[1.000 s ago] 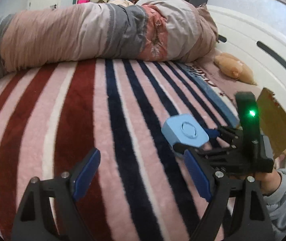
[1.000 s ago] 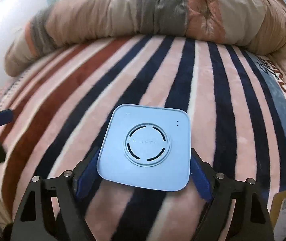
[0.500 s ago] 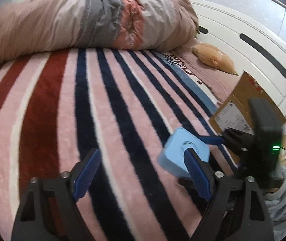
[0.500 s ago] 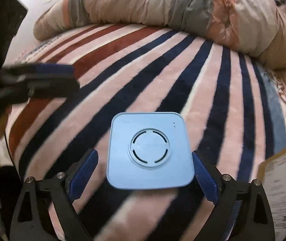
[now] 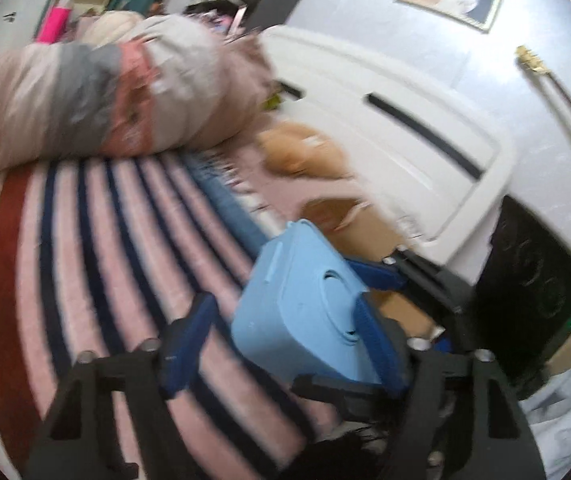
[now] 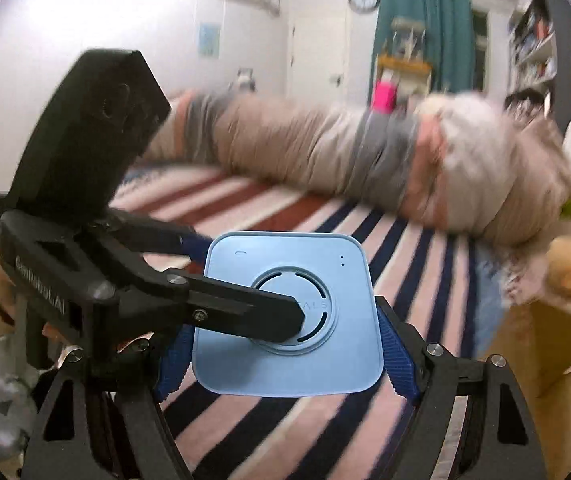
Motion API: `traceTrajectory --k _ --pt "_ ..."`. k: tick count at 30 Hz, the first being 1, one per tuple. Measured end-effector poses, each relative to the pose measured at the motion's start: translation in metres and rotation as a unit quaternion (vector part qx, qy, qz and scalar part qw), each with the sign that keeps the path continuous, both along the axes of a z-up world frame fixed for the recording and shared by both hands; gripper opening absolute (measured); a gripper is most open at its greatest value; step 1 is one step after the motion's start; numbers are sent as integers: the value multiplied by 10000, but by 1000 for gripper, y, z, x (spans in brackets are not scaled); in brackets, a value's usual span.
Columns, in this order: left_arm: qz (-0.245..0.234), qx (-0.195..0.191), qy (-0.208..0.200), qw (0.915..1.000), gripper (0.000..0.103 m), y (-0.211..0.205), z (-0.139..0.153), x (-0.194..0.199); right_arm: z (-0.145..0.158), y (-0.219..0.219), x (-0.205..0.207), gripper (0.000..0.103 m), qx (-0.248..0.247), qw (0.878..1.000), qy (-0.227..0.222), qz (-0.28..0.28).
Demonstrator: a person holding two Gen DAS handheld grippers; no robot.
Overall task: Organize rigid objects
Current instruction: 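Carry the light-blue box into the cardboard box and open the right gripper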
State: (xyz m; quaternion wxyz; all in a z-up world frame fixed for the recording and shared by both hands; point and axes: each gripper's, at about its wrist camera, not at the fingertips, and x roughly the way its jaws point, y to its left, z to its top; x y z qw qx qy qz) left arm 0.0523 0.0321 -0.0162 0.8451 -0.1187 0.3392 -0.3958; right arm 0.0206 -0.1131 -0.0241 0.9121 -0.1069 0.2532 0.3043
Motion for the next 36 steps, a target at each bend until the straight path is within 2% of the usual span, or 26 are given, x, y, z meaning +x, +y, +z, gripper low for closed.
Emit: traceTrajectory --k 1,2,5,8,12,16,18,19,20,23,28,31,33,36 --pt "-95 -15 -94 9999 49 -10 11 -2 8 -6 -3 78 51 9999 -126 -36" --pt "-166 10 -140 9998 47 -19 18 -2 15 -15 -5 78 110 9997 -191 -54" --pt "-398 282 -281 9984 47 -58 37 1 27 -48 -6 78 336 9991 -188 -195" --pt "-592 518 -274 9965 47 -100 41 8 31 -84 -3 78 436 9982 -66 -413" --pt "-903 817 -84 9925 47 -156 34 28 29 -131 5 78 473 9952 345 -781" --pt "-986 1346 67 9859 47 -199 22 42 16 -167 24 78 450 9881 1029 -1047" --pt "-908 1537 54 9839 63 -208 20 44 7 -176 33 78 315 9837 1290 -1214" --pt "-807 1533 41 9849 84 -208 20 46 2 -177 37 78 191 9819 1366 -1295" --pt "-718 1453 -1 9868 89 -206 22 47 -2 -177 40 80 41 9802 1417 -1381" --pt "-716 1297 -64 9889 90 -196 26 44 -9 -183 39 88 -58 9792 1446 -1424" --pt "-225 1461 -273 9886 94 -175 31 32 -8 -187 33 90 42 9816 1369 -1330" --pt "295 1540 -519 9863 94 -160 37 19 0 -188 26 97 69 9858 1011 -1337" --pt "844 1637 -764 9799 94 -147 43 4 7 -190 17 98 164 9899 636 -1255" --pt "1691 1735 -1045 9646 94 -130 50 -16 20 -191 2 103 146 9950 106 -981"
